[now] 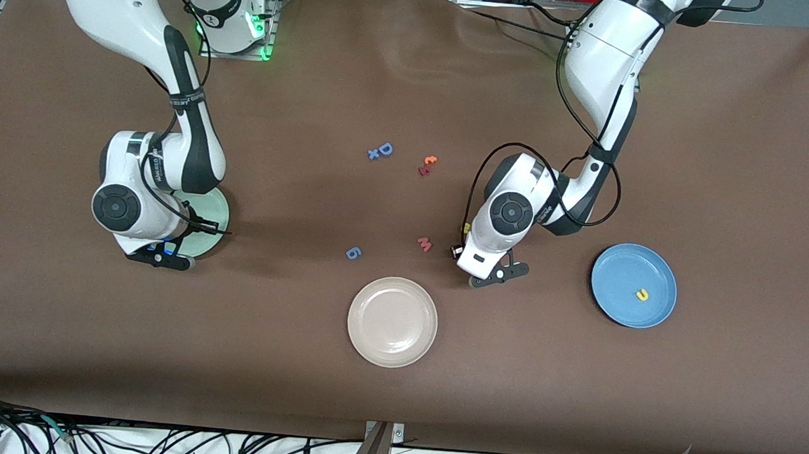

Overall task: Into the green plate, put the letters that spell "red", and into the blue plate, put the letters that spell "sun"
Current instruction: 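Place teal 6 on the green plate while the left gripper carries green n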

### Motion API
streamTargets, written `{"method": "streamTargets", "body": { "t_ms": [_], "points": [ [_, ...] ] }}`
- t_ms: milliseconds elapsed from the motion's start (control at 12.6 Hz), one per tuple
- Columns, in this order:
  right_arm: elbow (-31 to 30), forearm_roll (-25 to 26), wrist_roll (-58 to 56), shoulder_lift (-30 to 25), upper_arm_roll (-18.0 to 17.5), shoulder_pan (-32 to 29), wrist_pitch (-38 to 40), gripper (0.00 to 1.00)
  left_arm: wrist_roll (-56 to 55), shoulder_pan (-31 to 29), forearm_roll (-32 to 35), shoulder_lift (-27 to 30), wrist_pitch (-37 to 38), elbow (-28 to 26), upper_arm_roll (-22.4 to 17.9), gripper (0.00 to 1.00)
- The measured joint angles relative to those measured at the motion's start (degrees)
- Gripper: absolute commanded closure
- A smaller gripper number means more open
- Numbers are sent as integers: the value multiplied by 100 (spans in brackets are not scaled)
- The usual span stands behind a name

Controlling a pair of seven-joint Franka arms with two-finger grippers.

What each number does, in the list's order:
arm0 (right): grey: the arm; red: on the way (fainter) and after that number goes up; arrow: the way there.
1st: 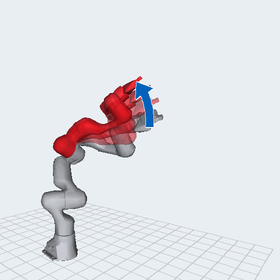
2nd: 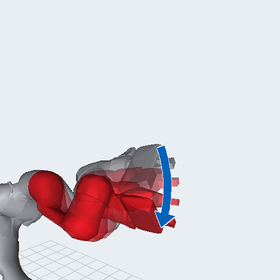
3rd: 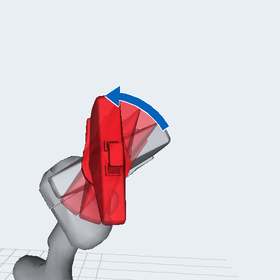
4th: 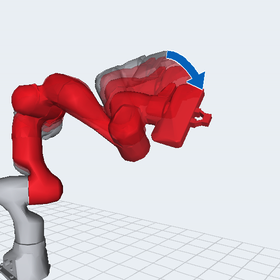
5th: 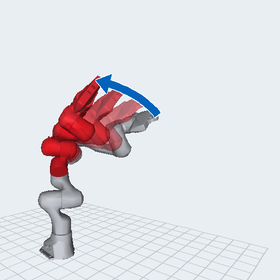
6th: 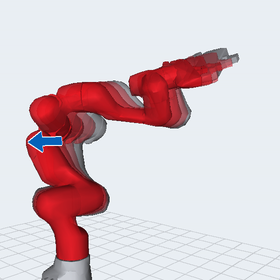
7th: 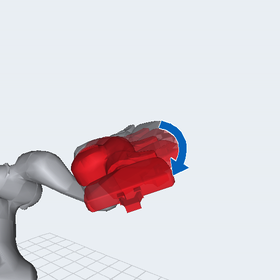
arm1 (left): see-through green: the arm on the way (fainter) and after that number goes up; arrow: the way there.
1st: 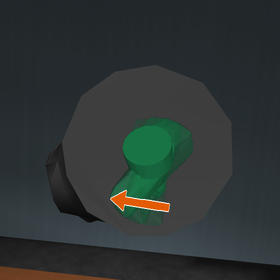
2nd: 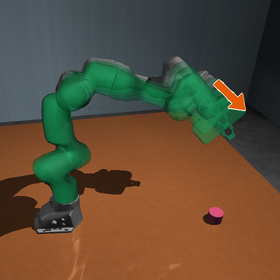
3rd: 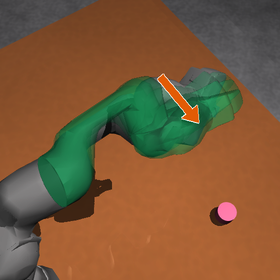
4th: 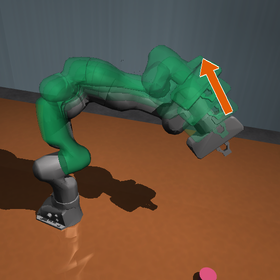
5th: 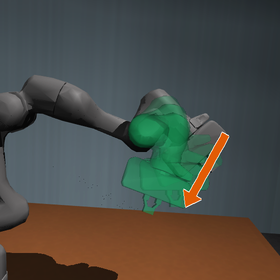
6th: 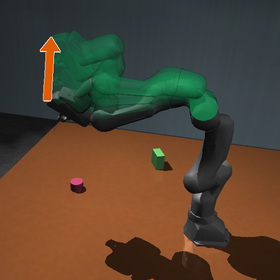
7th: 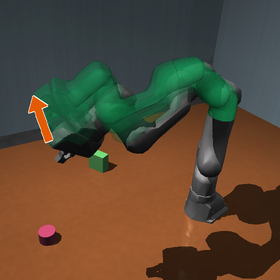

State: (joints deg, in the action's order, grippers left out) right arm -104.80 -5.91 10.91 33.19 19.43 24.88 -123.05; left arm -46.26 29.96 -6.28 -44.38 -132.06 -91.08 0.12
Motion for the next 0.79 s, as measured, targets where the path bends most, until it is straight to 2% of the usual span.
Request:
{"method": "streamTargets", "body": {
  "t_ms": [79,158,237,396,475,791],
  "points": [
    [-151,0,-26,3,0,-6,-164,61,2,0,0,0,0,0,0,76],
    [-241,0,-43,5,-1,-6,-247,34,2,0,0,0,0,0,0,77],
    [-275,0,-55,4,-1,-5,-270,16,2,0,0,0,0,0,0,78],
    [-275,0,-68,-1,0,-5,-278,4,2,0,0,0,0,0,0,82],
    [-273,0,-70,-8,-1,-5,-285,2,2,0,0,0,0,0,0,83],
    [-216,0,-72,-328,47,-6,-210,2,3,0,0,-1,0,11,-7,86]
  ]
}}
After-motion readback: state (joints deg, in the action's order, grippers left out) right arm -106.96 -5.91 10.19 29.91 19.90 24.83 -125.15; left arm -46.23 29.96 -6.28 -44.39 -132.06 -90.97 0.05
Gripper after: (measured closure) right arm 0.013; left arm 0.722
